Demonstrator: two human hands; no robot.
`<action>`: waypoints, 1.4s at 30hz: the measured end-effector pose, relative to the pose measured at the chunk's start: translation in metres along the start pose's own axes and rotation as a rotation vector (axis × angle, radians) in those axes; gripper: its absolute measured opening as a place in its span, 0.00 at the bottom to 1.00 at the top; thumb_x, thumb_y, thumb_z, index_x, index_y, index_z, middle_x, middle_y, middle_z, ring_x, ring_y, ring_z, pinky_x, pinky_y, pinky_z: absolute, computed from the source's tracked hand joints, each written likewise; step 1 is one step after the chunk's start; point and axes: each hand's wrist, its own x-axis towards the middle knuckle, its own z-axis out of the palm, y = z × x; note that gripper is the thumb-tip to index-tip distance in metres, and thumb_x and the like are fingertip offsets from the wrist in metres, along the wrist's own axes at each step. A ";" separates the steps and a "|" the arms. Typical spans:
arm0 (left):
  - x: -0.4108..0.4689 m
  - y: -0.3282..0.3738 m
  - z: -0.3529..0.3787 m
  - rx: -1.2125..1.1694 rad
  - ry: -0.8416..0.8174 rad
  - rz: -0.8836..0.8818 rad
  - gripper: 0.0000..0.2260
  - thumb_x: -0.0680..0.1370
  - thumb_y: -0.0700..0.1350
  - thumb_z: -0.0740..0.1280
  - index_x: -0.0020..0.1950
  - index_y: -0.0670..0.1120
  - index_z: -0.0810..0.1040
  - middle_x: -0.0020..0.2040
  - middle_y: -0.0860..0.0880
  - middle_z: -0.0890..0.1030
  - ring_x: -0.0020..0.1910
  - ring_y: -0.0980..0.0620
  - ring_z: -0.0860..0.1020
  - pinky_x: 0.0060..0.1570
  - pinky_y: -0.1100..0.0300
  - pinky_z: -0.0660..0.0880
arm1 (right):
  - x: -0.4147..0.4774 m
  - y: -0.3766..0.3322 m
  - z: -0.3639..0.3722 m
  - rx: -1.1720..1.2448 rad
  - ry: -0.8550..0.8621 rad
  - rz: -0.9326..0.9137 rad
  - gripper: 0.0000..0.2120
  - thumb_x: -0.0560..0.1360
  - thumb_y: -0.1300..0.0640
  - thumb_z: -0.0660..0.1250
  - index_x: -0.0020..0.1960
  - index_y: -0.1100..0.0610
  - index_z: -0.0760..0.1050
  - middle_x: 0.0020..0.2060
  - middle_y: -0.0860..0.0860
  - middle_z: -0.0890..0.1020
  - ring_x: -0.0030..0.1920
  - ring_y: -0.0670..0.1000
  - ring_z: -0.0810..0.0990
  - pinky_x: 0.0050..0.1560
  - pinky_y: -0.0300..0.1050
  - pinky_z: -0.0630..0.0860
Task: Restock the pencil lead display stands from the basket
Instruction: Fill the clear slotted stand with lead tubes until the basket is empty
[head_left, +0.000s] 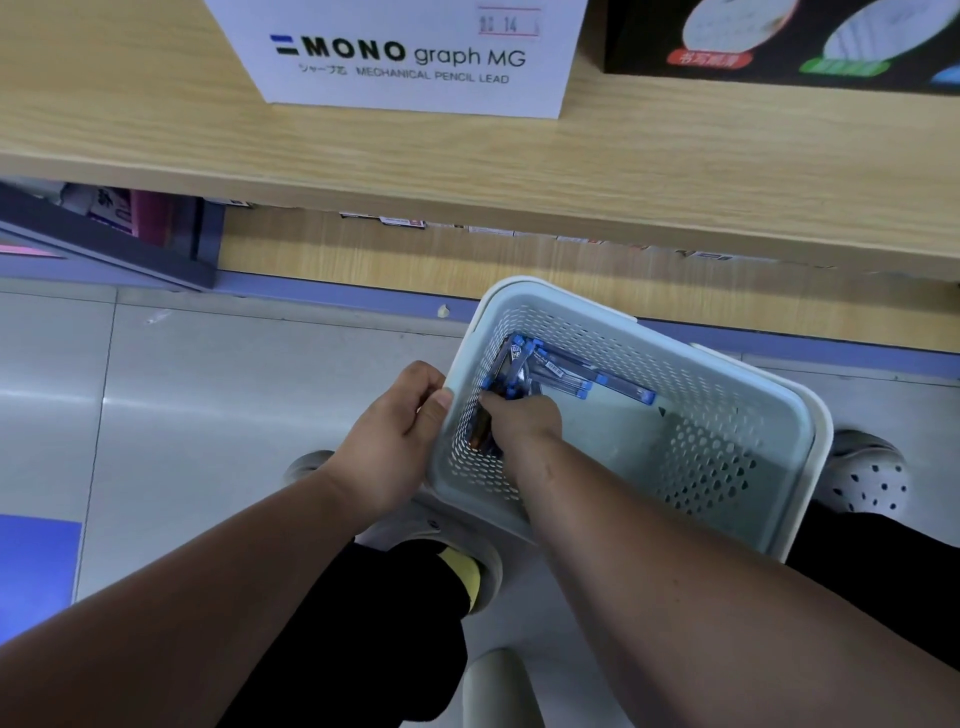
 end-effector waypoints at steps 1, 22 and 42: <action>0.000 0.000 0.000 -0.005 -0.001 0.001 0.08 0.84 0.49 0.58 0.49 0.47 0.70 0.43 0.38 0.76 0.38 0.51 0.69 0.39 0.55 0.69 | 0.000 0.001 -0.001 0.016 -0.016 -0.010 0.12 0.75 0.54 0.73 0.53 0.61 0.79 0.44 0.56 0.80 0.43 0.57 0.79 0.43 0.44 0.73; 0.002 -0.003 -0.001 0.016 -0.023 0.025 0.08 0.85 0.50 0.57 0.49 0.48 0.69 0.39 0.44 0.75 0.35 0.53 0.69 0.36 0.56 0.70 | 0.001 0.013 -0.007 0.258 -0.345 -0.035 0.19 0.71 0.53 0.76 0.59 0.58 0.80 0.49 0.56 0.87 0.50 0.60 0.86 0.57 0.62 0.81; 0.004 -0.001 -0.001 0.135 -0.055 0.084 0.08 0.85 0.49 0.57 0.49 0.48 0.69 0.37 0.49 0.74 0.34 0.55 0.70 0.35 0.59 0.67 | -0.018 0.011 -0.022 0.305 -0.329 -0.116 0.07 0.69 0.64 0.76 0.47 0.61 0.84 0.41 0.59 0.87 0.43 0.62 0.87 0.50 0.60 0.84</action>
